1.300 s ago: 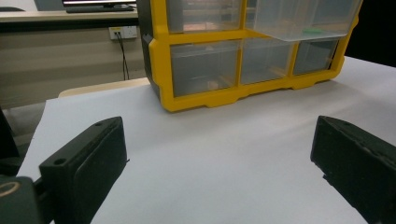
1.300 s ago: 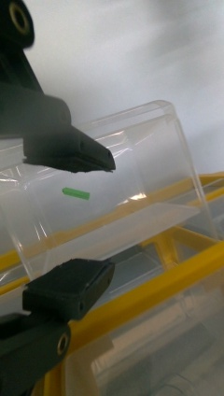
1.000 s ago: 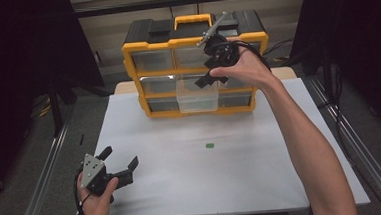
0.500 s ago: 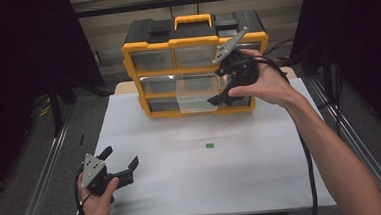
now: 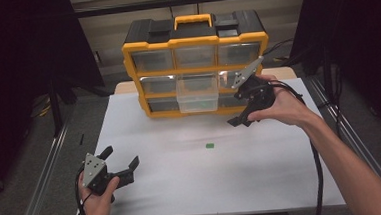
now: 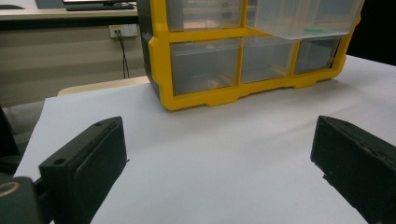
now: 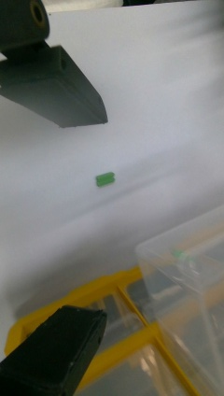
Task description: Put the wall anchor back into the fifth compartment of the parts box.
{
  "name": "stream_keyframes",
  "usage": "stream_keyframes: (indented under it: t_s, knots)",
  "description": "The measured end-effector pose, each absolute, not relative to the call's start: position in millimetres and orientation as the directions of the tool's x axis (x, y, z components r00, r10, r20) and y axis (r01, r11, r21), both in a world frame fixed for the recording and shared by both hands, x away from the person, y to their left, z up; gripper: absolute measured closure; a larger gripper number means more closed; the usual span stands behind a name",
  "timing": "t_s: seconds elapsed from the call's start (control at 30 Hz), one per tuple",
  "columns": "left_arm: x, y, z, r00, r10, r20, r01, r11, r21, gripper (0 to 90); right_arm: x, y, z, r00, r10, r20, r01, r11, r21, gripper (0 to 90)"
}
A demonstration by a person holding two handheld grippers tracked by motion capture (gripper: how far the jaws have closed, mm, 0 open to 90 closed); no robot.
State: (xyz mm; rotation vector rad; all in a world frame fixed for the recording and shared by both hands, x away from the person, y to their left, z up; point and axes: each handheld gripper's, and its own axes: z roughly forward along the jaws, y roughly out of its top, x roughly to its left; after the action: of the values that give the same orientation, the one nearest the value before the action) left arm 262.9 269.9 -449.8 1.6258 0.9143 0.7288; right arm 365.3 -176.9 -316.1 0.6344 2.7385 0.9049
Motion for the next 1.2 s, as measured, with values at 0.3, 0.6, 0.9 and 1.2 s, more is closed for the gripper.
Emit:
stream_keyframes:
  t_s: [0.3, 0.6, 0.9, 1.2]
  knots:
    - [263, 270, -450, 0.515, 0.857, 0.005, 0.193, -0.121, 0.974, 3.6, 362, -163, -363, -0.911, 0.412, 0.031, 0.356, 0.743, 0.567, 16.9]
    - [262, 269, -450, 0.514, 0.858, 0.003, 0.19, -0.118, 0.975, 3.6, 361, -136, -406, -0.924, 0.371, 0.096, 0.369, 0.795, 0.481, 24.9]
    - [262, 270, -449, 0.515, 0.857, 0.014, 0.185, -0.127, 0.975, 3.6, 363, -108, -432, -0.945, 0.313, 0.091, 0.321, 0.846, 0.426, 34.2]
    - [262, 270, -449, 0.524, 0.852, 0.015, 0.183, -0.13, 0.974, 3.6, 376, -92, -445, -0.942, 0.319, 0.108, 0.335, 0.855, 0.396, 42.2]
